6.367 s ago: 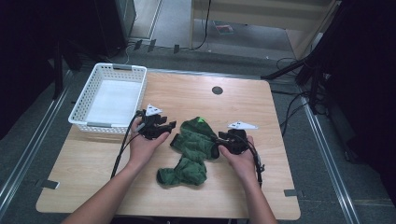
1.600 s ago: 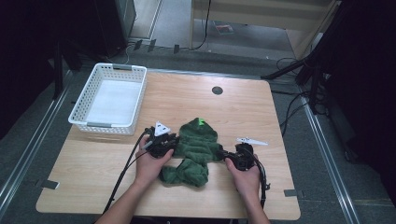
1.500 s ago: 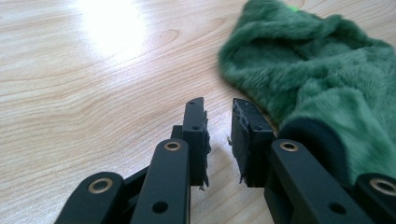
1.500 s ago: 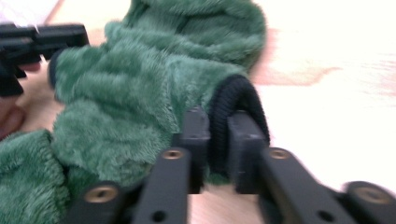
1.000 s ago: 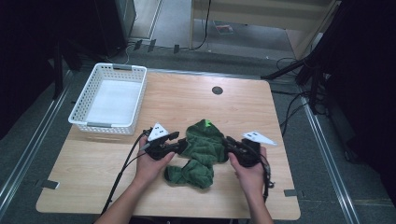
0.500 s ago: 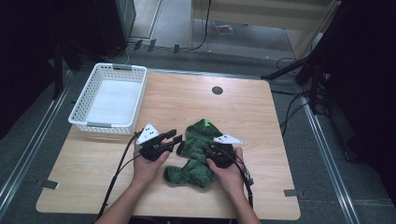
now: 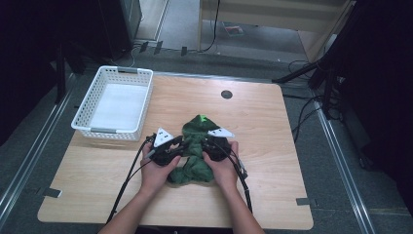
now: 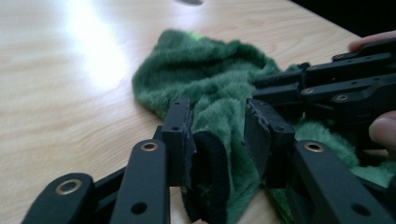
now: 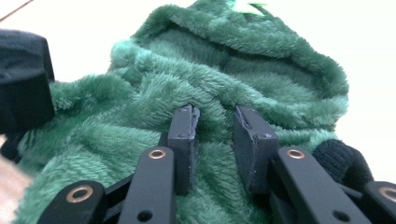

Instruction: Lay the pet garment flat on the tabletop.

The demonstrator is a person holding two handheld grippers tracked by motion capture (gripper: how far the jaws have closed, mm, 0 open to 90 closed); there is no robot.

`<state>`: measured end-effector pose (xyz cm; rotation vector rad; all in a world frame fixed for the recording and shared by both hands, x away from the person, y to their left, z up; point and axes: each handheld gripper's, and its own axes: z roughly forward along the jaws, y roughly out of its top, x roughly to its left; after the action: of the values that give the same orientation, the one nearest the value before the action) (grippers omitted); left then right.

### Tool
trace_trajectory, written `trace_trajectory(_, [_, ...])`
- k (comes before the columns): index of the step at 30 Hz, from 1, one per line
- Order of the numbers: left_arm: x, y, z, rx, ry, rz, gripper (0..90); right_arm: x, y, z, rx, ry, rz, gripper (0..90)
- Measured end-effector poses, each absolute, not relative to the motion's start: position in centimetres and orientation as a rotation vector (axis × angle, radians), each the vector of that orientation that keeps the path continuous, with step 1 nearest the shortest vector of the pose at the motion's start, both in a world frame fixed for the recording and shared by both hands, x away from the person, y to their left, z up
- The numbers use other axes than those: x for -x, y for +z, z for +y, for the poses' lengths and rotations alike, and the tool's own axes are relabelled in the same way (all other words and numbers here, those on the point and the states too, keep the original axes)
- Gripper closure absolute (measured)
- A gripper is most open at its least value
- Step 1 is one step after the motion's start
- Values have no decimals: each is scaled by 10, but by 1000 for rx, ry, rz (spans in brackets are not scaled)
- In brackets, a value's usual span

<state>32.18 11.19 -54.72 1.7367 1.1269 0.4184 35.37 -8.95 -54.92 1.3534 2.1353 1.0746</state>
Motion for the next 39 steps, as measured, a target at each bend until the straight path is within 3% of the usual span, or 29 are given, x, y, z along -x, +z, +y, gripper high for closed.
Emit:
trace_trajectory(3, [-331,-549,114,-1745,369,1222,617,-361,-549,-85,-1381,1072,2118,703])
trace_trajectory(6, [-336,-550,113,-1775,360,1275,671,-364,-548,-81,-1376,1041,2122,699])
trace_trajectory(9, [-338,-551,111,-1800,359,1301,729,-362,-543,-86,-1390,1074,2135,639])
trace_trajectory(13, [-339,-551,107,-1840,378,1307,768,-351,-533,-100,-1374,1115,2053,690])
trace_trajectory(21, [-340,-551,106,-1863,379,1310,773,-345,-547,-129,-1396,1096,2084,699])
trace_trajectory(26, [-340,-551,104,-1870,400,1308,774,-337,-545,-135,-1388,1134,2073,651])
trace_trajectory(31, [-327,-546,110,-1768,453,1206,649,-311,-516,-132,-1267,1255,2078,582])
trace_trajectory(37, [-296,-519,132,-1688,354,1213,554,-270,-501,-120,-1100,1327,2194,519])
trace_trajectory(39, [-278,-519,138,-1743,352,1196,527,-262,-499,-114,-1052,1356,2224,485])
